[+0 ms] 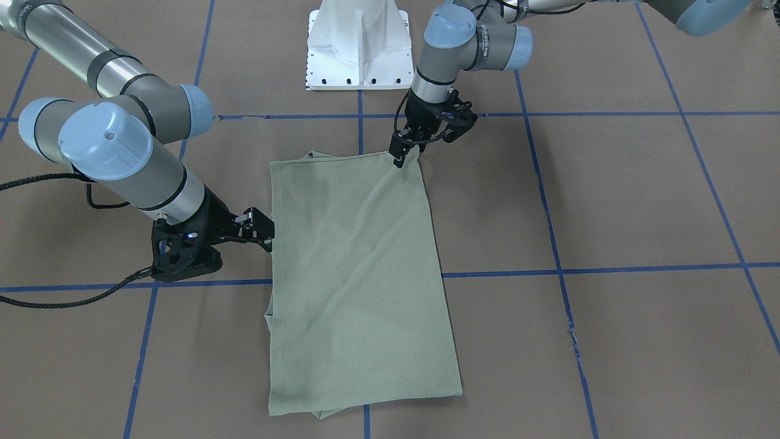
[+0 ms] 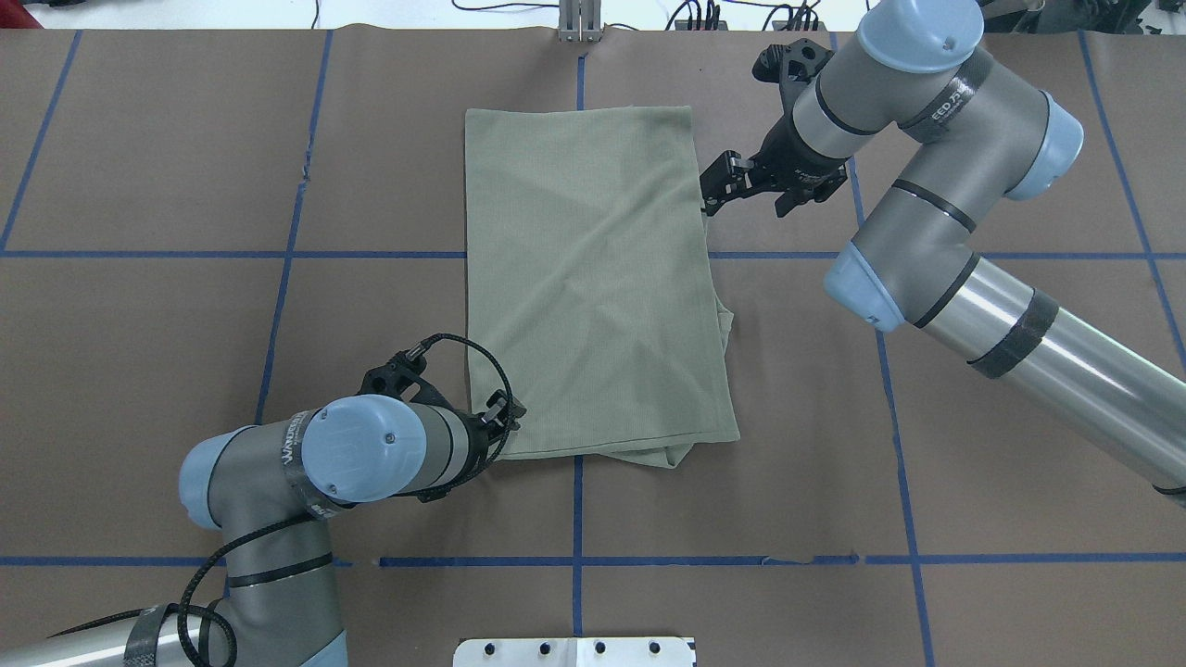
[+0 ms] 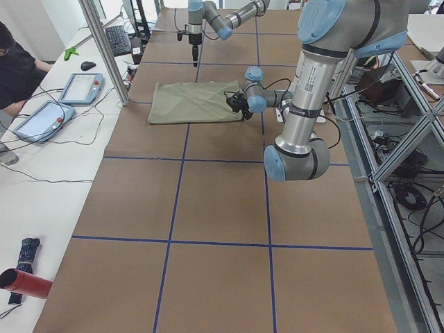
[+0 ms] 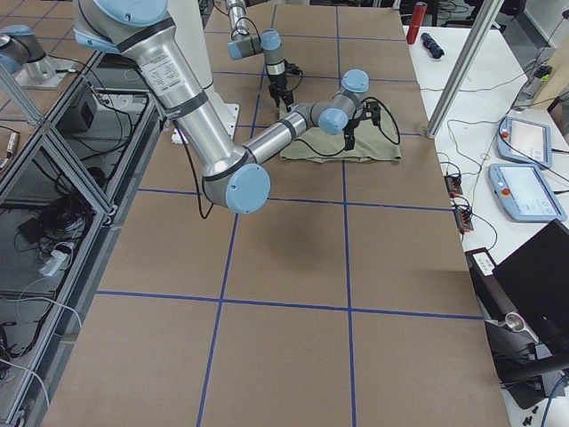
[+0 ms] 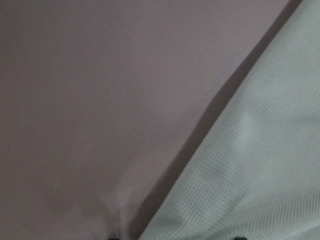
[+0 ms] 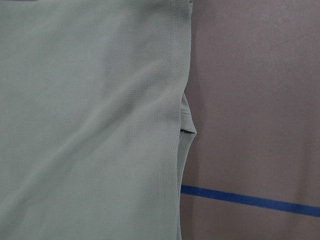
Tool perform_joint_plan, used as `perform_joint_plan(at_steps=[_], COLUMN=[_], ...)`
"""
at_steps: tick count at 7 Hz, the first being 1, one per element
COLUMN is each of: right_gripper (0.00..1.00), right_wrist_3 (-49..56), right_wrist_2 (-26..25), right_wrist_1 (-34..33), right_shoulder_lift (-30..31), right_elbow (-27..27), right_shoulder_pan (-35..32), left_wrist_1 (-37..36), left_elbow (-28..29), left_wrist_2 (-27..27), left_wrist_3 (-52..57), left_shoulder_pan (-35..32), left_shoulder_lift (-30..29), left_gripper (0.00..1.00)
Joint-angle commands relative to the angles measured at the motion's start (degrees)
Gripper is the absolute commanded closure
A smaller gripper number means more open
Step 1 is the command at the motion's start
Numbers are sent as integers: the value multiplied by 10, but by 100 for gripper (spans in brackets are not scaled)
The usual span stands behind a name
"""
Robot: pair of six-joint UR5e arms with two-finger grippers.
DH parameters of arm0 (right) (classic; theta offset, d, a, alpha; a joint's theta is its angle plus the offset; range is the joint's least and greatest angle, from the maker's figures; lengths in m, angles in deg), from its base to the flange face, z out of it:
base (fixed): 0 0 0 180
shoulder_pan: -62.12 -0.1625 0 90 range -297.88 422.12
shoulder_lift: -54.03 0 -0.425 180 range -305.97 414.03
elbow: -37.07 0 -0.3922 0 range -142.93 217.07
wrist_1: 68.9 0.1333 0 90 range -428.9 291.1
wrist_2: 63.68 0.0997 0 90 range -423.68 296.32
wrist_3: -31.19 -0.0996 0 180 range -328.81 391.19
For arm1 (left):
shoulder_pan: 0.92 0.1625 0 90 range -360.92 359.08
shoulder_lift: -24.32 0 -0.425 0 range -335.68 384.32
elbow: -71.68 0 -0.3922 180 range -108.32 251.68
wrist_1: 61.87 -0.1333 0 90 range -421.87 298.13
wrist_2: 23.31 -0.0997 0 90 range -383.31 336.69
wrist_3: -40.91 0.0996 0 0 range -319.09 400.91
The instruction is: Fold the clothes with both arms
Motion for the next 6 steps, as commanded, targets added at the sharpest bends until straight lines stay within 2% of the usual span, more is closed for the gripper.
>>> perform_joint_plan(at_steps=[1, 4, 5, 6], right_gripper=[0, 0, 0, 0], right_wrist_3=[0, 0, 0, -3], right_wrist_2=[-4, -8, -10, -10], right_wrist_1=[0, 0, 0, 1], right_shoulder_lift=[1, 1, 2, 2], right_elbow=[0, 0, 0, 0], right_shoulder_pan=[1, 2, 2, 3], left_wrist_1=[1, 1, 2, 2], left_elbow=[2, 0, -2, -3], left_wrist_2=[-1, -1, -1, -1], left_wrist_3=[0, 0, 1, 2], left_shoulder_pan=[4, 4, 4, 4], left_shoulder_lift=[0, -3, -1, -1], left_gripper=[29, 93, 100, 100])
